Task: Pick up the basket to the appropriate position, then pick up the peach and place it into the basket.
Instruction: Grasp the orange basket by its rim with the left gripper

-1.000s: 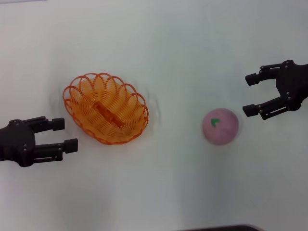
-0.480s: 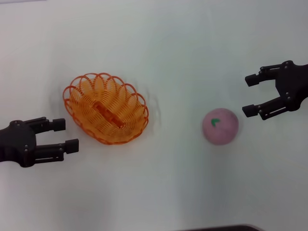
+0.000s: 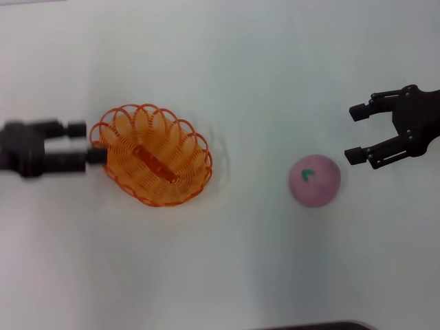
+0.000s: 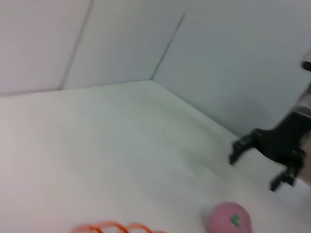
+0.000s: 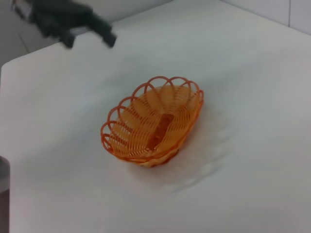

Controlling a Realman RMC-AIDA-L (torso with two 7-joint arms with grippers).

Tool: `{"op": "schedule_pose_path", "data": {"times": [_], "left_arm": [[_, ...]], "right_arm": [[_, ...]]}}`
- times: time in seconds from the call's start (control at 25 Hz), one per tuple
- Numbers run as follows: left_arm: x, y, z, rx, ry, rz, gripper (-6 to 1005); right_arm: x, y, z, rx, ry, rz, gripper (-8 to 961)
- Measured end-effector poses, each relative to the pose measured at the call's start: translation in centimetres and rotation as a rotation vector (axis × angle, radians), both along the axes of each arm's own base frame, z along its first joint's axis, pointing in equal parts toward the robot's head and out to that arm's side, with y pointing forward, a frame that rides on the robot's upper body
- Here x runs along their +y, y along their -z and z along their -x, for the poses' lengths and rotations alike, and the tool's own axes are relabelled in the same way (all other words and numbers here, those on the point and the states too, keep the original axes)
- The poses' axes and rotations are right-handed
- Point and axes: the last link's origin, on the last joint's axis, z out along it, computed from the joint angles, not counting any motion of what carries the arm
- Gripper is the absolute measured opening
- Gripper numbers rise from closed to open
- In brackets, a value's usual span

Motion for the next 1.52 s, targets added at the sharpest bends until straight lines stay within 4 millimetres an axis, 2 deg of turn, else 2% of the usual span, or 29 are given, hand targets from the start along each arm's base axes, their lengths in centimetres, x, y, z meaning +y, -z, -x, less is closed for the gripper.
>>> {"op": "schedule_pose_path", "data": {"times": [0.28,0.4,0.56,0.68,0.8,0.84,0.88,1.08,1.24,1.52], "left_arm": [[6.6,-1.8,-4.5,0.199,-0.096,0.010,847],[9.0,-1.4,-6.1,0.326,-0.132,0.010,847],[10.8,0.4,-7.6,0.534,-0.173,0.021,846],[11.7,2.6,-7.9,0.697,-0.203,0.009,845],[11.9,4.5,-8.2,0.758,-0.195,0.016,843],[11.9,4.5,-8.2,0.758,-0.195,0.016,843],[12.0,5.8,-8.0,0.790,-0.203,0.037,843],[11.8,7.8,-7.0,0.809,-0.218,0.074,840],[11.6,8.6,-6.4,0.818,-0.216,0.073,838],[11.7,8.7,-6.4,0.803,-0.220,0.060,569]], "right_arm": [[0.3,0.2,-0.2,-0.011,-0.002,-0.019,951],[0.3,0.3,-0.2,-0.012,-0.001,-0.022,950],[0.3,0.4,-0.2,-0.010,-0.002,-0.021,949],[0.3,0.6,-0.1,-0.008,-0.002,-0.022,949],[0.4,0.6,-0.1,-0.011,-0.004,-0.030,948],[0.5,0.6,0.0,-0.012,-0.004,-0.032,948],[0.5,0.6,0.0,-0.013,-0.005,-0.033,948],[0.8,0.7,0.0,-0.018,-0.005,-0.044,947],[1.0,0.8,0.1,-0.021,-0.006,-0.050,947],[1.2,0.9,0.2,-0.023,-0.005,-0.056,945]]}}
